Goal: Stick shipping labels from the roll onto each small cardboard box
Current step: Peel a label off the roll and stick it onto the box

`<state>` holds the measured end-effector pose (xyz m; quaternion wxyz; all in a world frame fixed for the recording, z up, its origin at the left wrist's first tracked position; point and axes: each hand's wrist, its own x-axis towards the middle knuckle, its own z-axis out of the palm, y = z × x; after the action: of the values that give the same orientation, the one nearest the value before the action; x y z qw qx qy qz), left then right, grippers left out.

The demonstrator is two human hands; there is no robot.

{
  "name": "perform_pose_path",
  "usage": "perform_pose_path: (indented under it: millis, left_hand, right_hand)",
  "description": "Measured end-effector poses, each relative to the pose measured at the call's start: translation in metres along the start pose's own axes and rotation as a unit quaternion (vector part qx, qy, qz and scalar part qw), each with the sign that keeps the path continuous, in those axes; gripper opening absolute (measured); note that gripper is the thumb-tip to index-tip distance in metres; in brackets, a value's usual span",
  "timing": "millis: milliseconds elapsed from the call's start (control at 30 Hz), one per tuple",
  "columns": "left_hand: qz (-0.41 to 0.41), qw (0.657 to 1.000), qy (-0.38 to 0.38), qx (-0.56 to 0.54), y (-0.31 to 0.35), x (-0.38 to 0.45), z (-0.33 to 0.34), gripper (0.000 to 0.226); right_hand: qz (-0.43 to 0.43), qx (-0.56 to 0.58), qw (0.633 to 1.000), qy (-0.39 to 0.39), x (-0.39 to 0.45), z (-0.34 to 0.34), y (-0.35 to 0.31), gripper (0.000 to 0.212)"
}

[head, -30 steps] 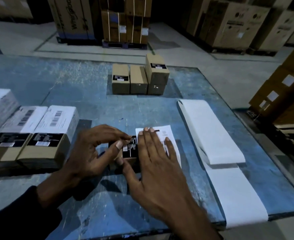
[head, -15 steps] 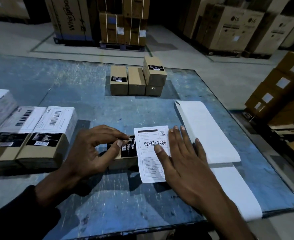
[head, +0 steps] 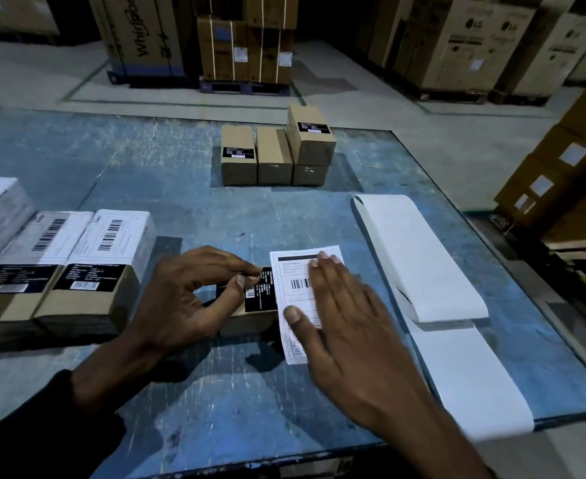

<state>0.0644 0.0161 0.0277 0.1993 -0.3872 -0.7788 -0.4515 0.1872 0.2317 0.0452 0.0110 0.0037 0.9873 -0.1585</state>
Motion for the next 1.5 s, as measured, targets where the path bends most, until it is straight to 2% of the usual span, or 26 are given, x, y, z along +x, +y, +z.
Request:
perform_pose_path:
  millis: [233, 333, 500, 733, 833, 933, 967, 1100, 1167, 1233, 1300, 1400, 1500]
  left_hand:
    - [0.01, 1.0, -0.008, 0.013, 0.003, 0.002, -0.003, 0.025]
    - [0.008, 1.0, -0.007, 0.014, 0.005, 0.003, -0.002, 0.024]
    - [0.003, 1.0, -0.005, 0.006, 0.003, 0.005, -0.003, 0.025]
    - [0.0, 1.0, -0.002, -0.006, -0.001, 0.004, -0.001, 0.023]
    - [-0.002, 1.0, 0.002, -0.017, 0.001, 0.004, -0.001, 0.021]
    - [0.013, 0.999, -0.036, -0.023, 0.002, 0.008, -0.005, 0.009]
    - [0.008, 0.998, -0.063, -0.02, 0.001, 0.01, -0.007, 0.015]
    - [-0.085, 0.975, -0.202, 0.024, -0.007, 0.011, -0.009, 0.078]
    - [-0.1, 0.967, -0.233, 0.027, -0.009, 0.01, -0.006, 0.086]
    - [-0.074, 0.976, -0.203, -0.002, -0.01, 0.012, -0.004, 0.084]
    - [-0.035, 0.986, -0.163, -0.005, -0.009, 0.011, -0.003, 0.082]
    - [0.017, 0.993, -0.102, 0.06, -0.012, 0.01, -0.001, 0.081]
    - [0.059, 0.99, -0.067, 0.11, -0.014, 0.021, -0.003, 0.084]
  right_hand:
    - [0.067, 0.019, 0.998, 0.005, 0.002, -0.014, 0.023, 0.095]
    - [0.034, 0.015, 0.999, 0.025, 0.001, -0.022, 0.006, 0.089]
    - [-0.055, 0.051, 0.997, -0.02, 0.009, -0.003, -0.038, 0.084]
    - [-0.004, 0.016, 1.0, 0.001, 0.01, 0.0, 0.001, 0.093]
    - [0.028, 0.064, 0.998, -0.002, 0.01, -0.009, 0.023, 0.087]
    - [0.076, 0.231, 0.97, -0.025, 0.009, -0.014, 0.032, 0.074]
    - [0.092, 0.291, 0.952, -0.023, 0.009, -0.012, 0.034, 0.073]
    - [0.153, 0.412, 0.898, -0.011, 0.02, 0.0, 0.04, 0.087]
    - [0.168, 0.435, 0.884, -0.009, 0.025, -0.002, 0.04, 0.091]
    - [0.169, 0.448, 0.878, 0.004, 0.027, -0.007, 0.038, 0.087]
    - [0.149, 0.453, 0.879, 0.032, 0.03, -0.013, 0.036, 0.072]
    - [0.095, 0.51, 0.853, 0.059, 0.043, -0.027, 0.037, 0.05]
    - [0.049, 0.531, 0.846, 0.002, 0.069, -0.047, 0.039, 0.066]
